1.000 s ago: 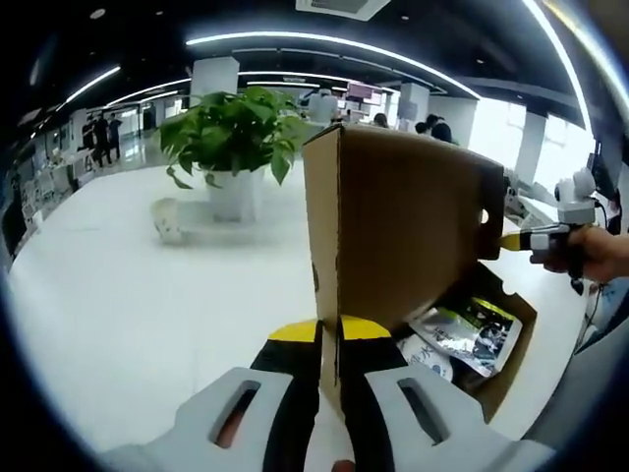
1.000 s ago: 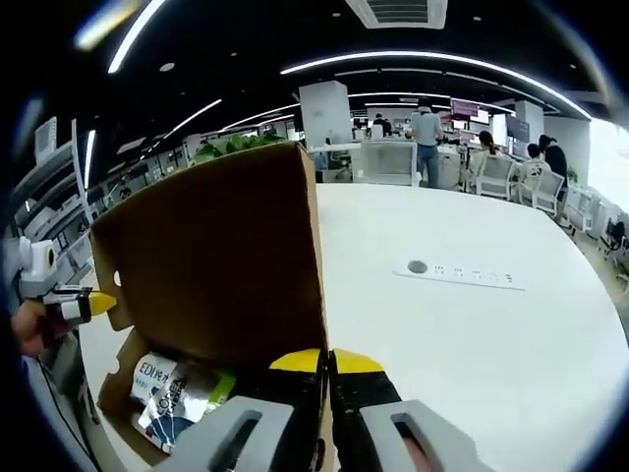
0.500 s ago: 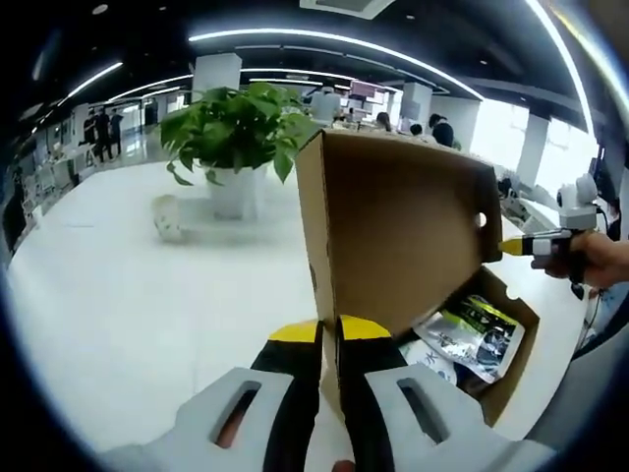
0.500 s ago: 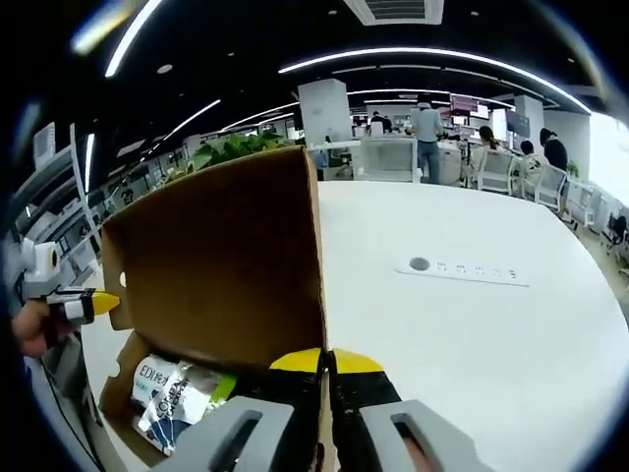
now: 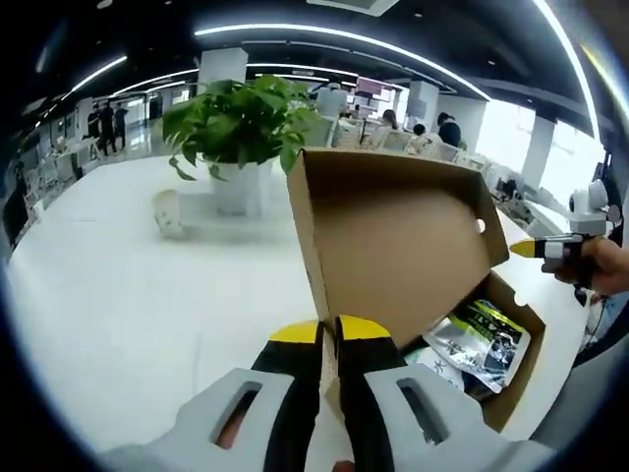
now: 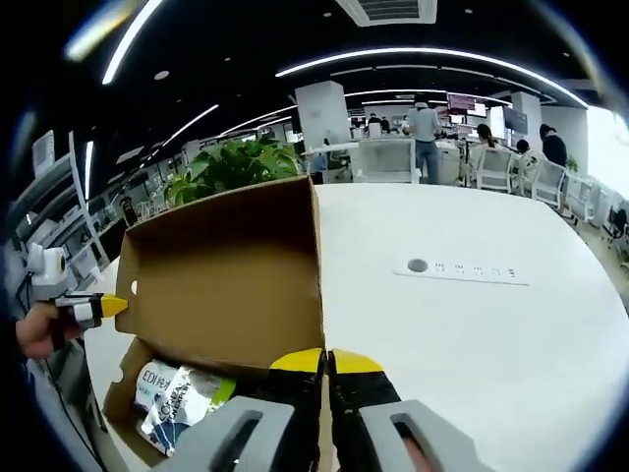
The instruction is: Operate the shoe box by opening the lid, removing the specified soft item, and placing it in the target area until the item is outside and the box remains undamaged.
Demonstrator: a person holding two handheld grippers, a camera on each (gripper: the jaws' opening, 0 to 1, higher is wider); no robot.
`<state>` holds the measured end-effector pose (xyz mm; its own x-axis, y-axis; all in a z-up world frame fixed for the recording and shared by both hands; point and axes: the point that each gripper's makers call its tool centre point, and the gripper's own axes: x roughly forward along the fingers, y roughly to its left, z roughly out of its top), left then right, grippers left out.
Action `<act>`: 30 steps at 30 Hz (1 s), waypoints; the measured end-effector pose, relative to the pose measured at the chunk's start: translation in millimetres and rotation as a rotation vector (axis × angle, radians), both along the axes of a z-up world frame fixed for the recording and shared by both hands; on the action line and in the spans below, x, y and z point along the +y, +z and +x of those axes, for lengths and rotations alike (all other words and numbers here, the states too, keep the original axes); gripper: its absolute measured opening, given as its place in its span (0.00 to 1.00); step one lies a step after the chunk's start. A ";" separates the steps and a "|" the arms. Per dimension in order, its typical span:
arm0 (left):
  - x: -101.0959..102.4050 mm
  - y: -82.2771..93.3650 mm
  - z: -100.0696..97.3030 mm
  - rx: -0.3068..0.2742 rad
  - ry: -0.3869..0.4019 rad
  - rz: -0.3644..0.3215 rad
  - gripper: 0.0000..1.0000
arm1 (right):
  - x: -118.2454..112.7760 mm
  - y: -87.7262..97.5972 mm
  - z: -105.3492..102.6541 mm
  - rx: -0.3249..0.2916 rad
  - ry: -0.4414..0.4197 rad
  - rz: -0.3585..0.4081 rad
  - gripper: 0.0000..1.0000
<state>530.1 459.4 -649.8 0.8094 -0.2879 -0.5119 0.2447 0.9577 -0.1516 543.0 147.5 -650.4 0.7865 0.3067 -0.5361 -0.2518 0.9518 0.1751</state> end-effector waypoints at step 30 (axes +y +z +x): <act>5.6 -15.7 27.6 0.059 0.011 0.037 0.04 | -13.3 -17.5 -76.1 0.012 -0.012 0.078 0.00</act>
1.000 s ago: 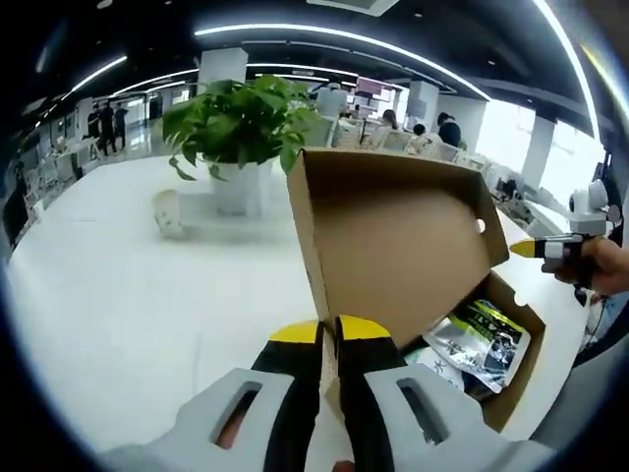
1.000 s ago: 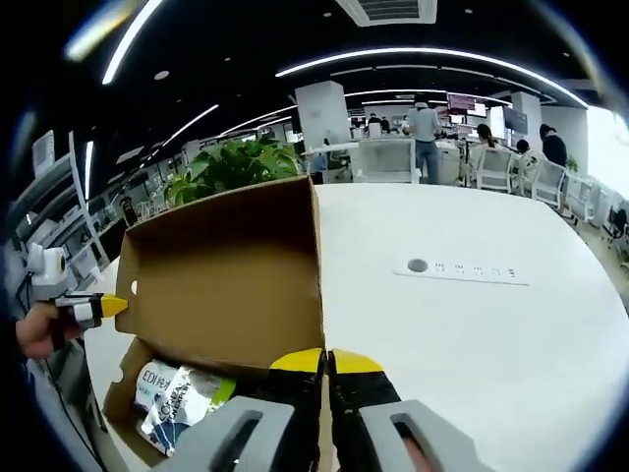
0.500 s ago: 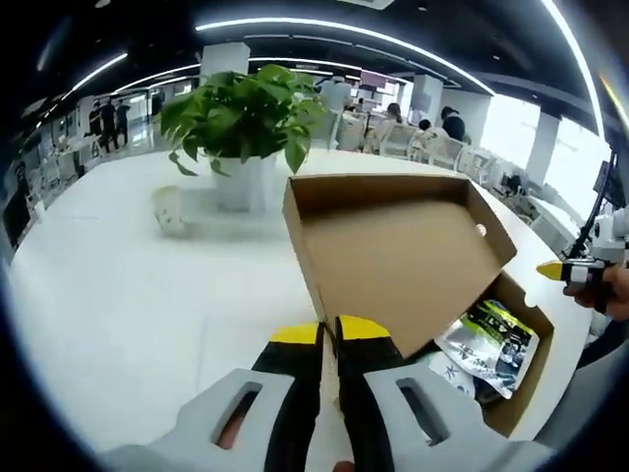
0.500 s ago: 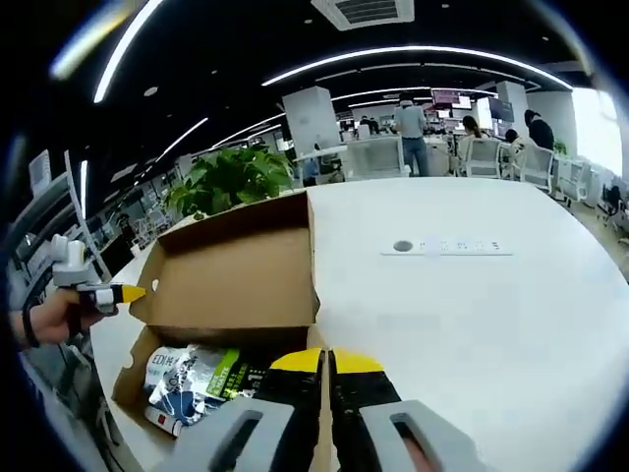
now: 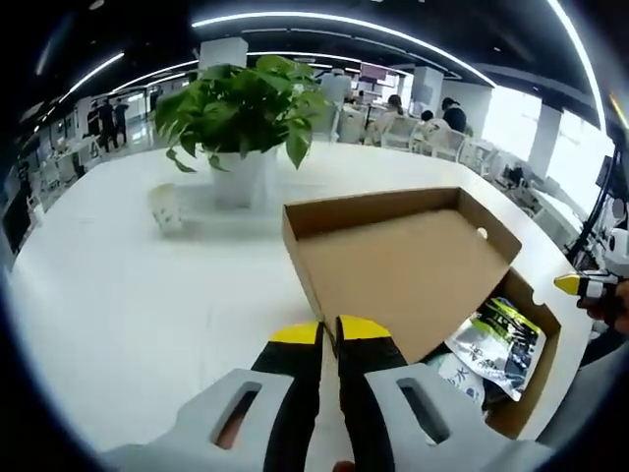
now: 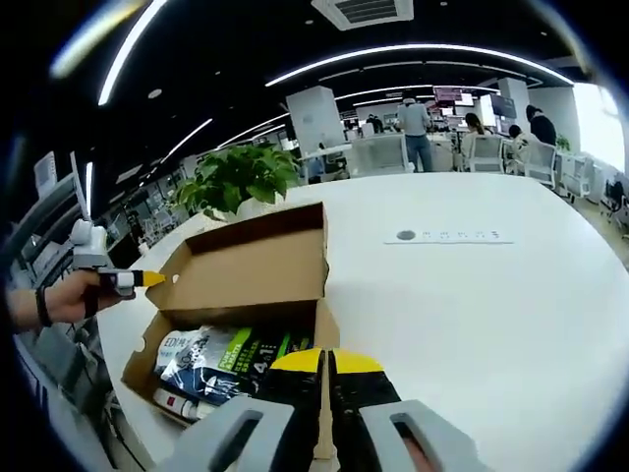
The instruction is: Operate the shoe box by opening the lid, removing the specified soft item, and placing it in the target area until the item is outside and the box remains undamaged.
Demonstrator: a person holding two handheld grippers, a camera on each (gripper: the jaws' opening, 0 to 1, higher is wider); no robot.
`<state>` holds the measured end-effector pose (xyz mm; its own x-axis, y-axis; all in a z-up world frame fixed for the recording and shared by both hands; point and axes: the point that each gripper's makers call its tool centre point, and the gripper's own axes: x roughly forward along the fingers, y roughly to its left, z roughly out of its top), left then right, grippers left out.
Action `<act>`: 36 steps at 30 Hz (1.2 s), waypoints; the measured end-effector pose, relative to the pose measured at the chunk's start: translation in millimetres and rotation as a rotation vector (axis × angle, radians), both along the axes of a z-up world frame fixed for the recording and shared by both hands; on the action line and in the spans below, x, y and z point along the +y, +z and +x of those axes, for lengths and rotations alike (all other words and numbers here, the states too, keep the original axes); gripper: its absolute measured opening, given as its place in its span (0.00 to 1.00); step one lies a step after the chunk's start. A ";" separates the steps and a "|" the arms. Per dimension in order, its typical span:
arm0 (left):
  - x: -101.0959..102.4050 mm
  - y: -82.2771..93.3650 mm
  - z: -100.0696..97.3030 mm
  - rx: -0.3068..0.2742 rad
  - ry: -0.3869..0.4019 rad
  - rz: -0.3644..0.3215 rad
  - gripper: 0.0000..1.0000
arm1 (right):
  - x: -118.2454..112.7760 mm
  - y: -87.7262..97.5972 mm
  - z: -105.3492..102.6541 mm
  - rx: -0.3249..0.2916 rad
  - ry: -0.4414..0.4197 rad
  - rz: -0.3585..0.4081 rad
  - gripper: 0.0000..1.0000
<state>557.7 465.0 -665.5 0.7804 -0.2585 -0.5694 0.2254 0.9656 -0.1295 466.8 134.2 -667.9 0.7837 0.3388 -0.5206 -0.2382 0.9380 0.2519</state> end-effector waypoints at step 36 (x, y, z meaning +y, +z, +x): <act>2.4 -18.8 13.9 0.046 0.003 0.013 0.04 | 16.6 -5.0 -23.1 0.005 0.025 0.044 0.00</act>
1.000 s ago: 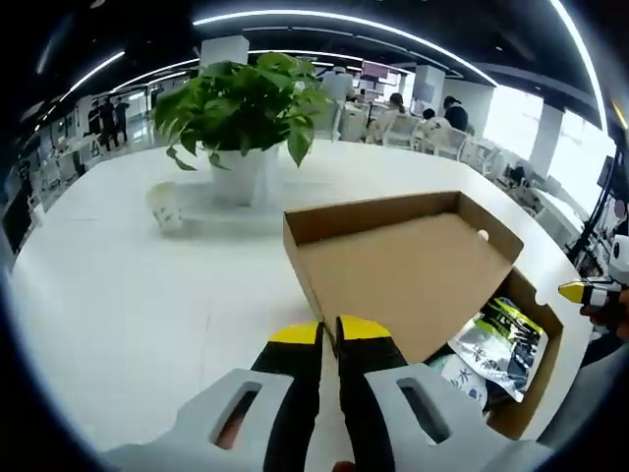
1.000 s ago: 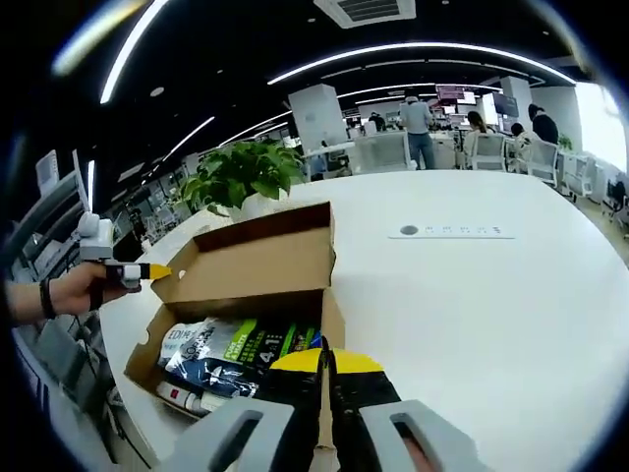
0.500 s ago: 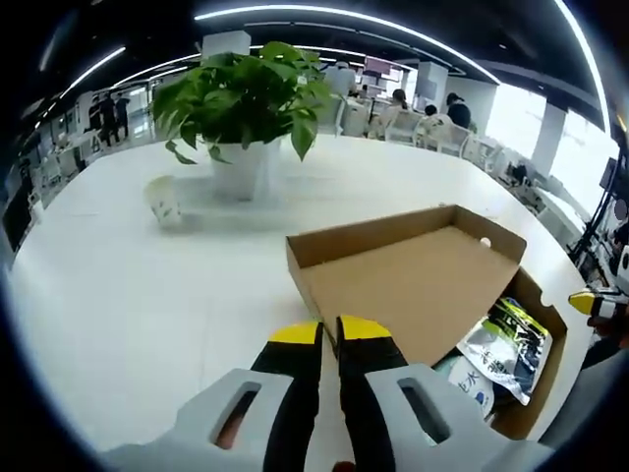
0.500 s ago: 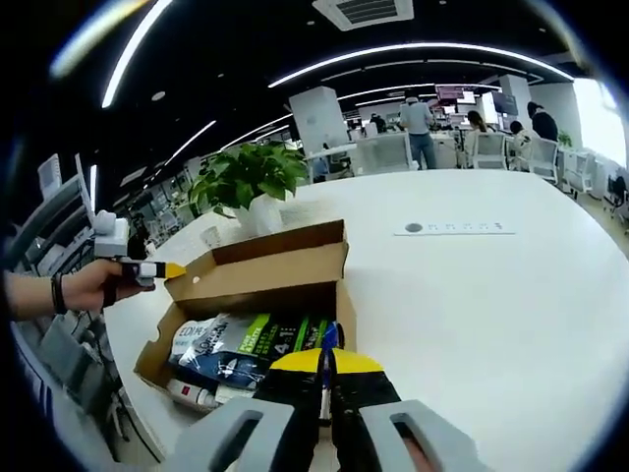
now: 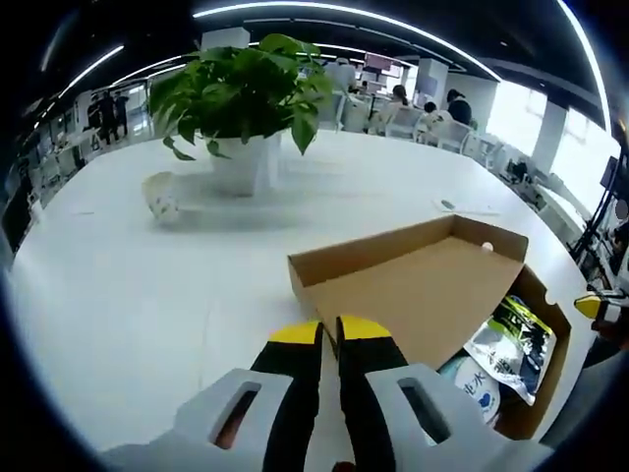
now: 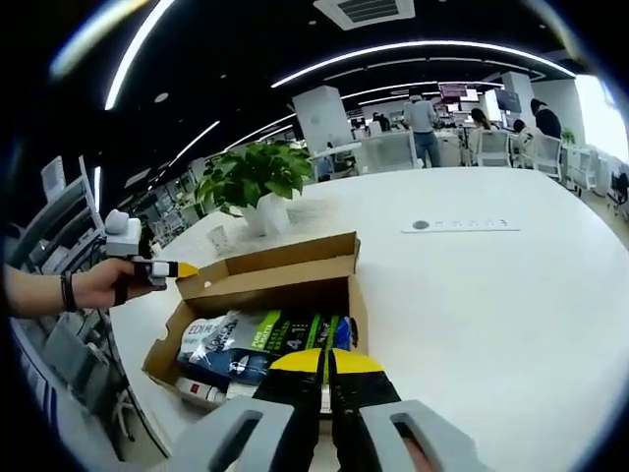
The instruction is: Operate the shoe box by opening the lid, removing the specified soft item, and placing it in the target area until the item is outside and the box remains undamaged.
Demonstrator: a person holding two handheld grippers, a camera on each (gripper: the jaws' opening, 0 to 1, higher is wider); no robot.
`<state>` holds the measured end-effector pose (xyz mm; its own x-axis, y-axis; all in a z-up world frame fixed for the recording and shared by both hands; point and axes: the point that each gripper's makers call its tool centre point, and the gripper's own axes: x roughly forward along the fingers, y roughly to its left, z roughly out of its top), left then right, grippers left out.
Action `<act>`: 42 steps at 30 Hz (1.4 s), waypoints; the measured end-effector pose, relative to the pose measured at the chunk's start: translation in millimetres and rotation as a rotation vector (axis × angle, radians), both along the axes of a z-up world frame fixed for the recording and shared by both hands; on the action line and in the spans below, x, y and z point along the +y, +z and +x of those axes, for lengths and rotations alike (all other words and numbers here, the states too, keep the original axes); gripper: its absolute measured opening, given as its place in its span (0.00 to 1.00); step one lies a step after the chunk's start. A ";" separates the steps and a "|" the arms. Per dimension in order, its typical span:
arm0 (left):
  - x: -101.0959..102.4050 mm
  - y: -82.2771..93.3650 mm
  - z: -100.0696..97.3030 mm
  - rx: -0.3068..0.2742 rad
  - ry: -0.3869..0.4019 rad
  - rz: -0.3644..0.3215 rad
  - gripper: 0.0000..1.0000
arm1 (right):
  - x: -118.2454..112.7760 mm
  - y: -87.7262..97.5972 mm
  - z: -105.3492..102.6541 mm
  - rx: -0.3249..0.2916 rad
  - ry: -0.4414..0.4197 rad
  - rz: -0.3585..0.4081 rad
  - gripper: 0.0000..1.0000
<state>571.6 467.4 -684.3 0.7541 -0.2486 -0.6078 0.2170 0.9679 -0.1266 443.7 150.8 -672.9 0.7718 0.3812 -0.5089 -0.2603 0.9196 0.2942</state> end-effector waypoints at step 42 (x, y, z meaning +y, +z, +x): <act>10.6 5.8 -5.0 -0.042 0.035 -0.056 0.00 | 1.2 8.8 -21.5 0.013 -0.012 0.005 0.00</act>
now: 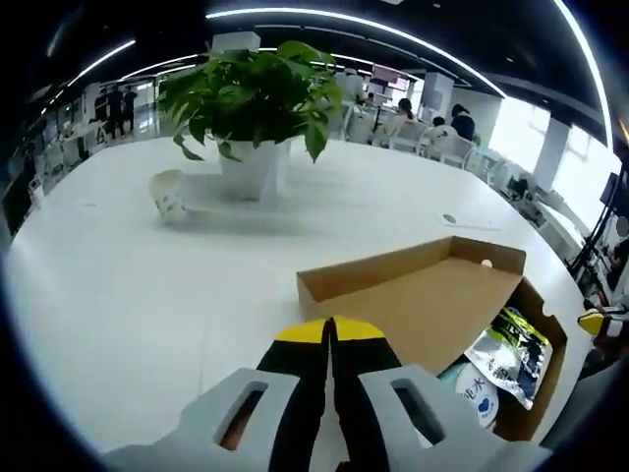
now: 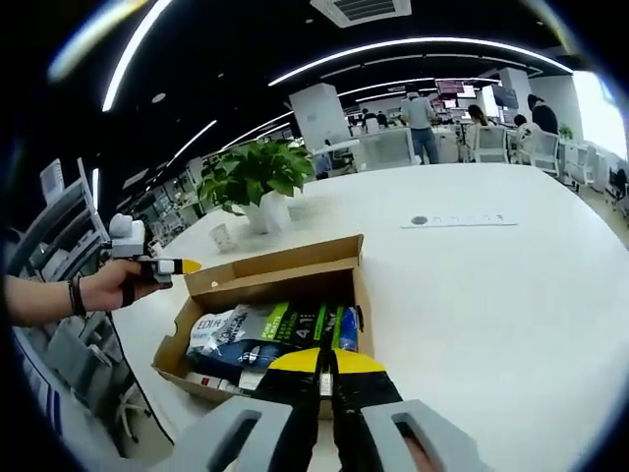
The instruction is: Operate the shoe box by opening the lid, removing the specified soft item, and placing it in the target area until the item is outside and the box remains undamaged.
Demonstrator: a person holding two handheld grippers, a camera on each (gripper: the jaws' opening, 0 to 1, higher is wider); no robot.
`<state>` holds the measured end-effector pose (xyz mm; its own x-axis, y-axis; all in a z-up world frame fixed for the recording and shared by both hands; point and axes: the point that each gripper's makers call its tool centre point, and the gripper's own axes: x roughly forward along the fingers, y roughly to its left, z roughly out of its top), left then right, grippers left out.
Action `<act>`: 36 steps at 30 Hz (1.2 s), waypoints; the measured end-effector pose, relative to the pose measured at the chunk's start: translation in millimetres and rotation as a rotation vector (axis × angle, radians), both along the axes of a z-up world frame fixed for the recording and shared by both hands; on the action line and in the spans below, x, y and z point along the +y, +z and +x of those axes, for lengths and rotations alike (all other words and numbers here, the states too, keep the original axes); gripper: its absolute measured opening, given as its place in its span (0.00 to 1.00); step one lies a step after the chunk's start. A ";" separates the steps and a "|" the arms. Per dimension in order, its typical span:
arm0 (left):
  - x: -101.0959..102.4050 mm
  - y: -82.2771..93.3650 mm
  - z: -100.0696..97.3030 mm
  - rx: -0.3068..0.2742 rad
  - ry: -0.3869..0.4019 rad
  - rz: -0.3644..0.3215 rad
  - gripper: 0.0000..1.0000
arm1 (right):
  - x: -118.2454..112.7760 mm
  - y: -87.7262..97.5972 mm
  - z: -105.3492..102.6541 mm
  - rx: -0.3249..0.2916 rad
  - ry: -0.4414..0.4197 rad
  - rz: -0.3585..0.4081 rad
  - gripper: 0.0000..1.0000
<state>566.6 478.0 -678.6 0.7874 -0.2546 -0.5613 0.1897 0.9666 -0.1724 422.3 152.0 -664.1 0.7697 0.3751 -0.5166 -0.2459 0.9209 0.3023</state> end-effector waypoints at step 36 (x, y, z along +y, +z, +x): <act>-78.9 9.9 -110.4 0.038 -0.141 -0.046 0.15 | -2.2 2.1 -22.7 0.022 0.010 0.053 0.13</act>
<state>456.2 399.1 -668.7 0.7200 -0.3874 -0.5757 0.3158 0.9217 -0.2251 399.6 149.8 -662.0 0.7543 0.4102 -0.5127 -0.2476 0.9009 0.3564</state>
